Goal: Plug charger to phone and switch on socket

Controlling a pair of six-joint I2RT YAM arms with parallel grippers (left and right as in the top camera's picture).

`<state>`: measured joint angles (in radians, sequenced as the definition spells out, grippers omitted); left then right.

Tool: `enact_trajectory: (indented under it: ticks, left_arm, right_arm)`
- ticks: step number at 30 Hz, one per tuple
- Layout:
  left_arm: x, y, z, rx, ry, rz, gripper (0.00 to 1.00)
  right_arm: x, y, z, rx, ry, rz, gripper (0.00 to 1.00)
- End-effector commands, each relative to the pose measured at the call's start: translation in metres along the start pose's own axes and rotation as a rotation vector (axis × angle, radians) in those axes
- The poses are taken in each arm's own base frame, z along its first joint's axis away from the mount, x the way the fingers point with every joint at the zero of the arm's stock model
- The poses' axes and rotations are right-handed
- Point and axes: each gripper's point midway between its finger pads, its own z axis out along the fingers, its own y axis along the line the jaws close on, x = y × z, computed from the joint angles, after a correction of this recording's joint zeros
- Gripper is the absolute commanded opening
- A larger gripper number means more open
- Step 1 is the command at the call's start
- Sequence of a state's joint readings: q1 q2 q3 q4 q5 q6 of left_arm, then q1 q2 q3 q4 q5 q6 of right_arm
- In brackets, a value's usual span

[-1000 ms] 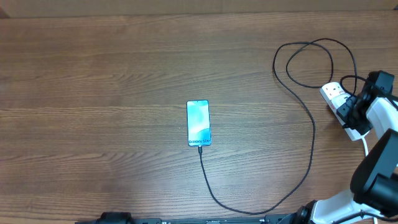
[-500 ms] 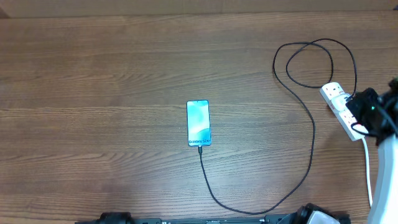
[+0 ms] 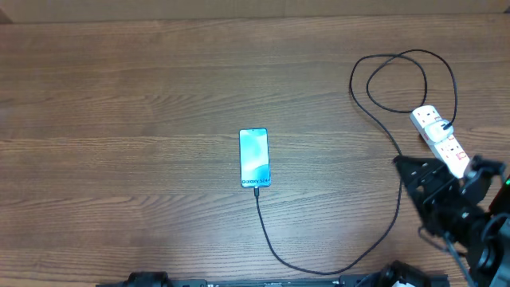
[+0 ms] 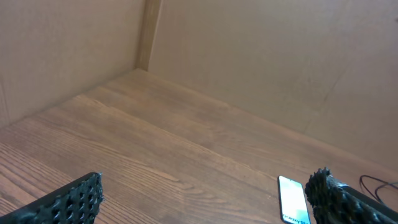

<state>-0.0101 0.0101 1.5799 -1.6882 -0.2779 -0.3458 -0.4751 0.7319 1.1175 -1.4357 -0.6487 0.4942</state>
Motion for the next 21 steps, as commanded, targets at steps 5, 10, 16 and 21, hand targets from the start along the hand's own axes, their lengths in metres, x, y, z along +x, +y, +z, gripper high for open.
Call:
enact_trajectory:
  ticks: [5, 10, 16, 21]
  left_arm:
    - [0.000, 0.002, -0.002, -0.019, -0.010, -0.012, 1.00]
    - [0.000, 0.002, -0.002, -0.019, -0.011, -0.012, 1.00]
    - [0.000, 0.002, -0.002, -0.019, -0.011, -0.012, 1.00]
    - [0.000, 0.002, -0.002, -0.019, -0.011, -0.012, 1.00]
  right_arm:
    - [0.006, -0.035, -0.005, 0.190, -0.016, 0.049, 1.00]
    - [-0.001, -0.055, -0.011, 0.305, -0.068, 0.049, 1.00]
    - [-0.009, -0.047, -0.008, 0.270, -0.071, -0.143, 1.00]
    - [-0.018, -0.009, 0.004, 0.124, -0.110, -0.410, 1.00]
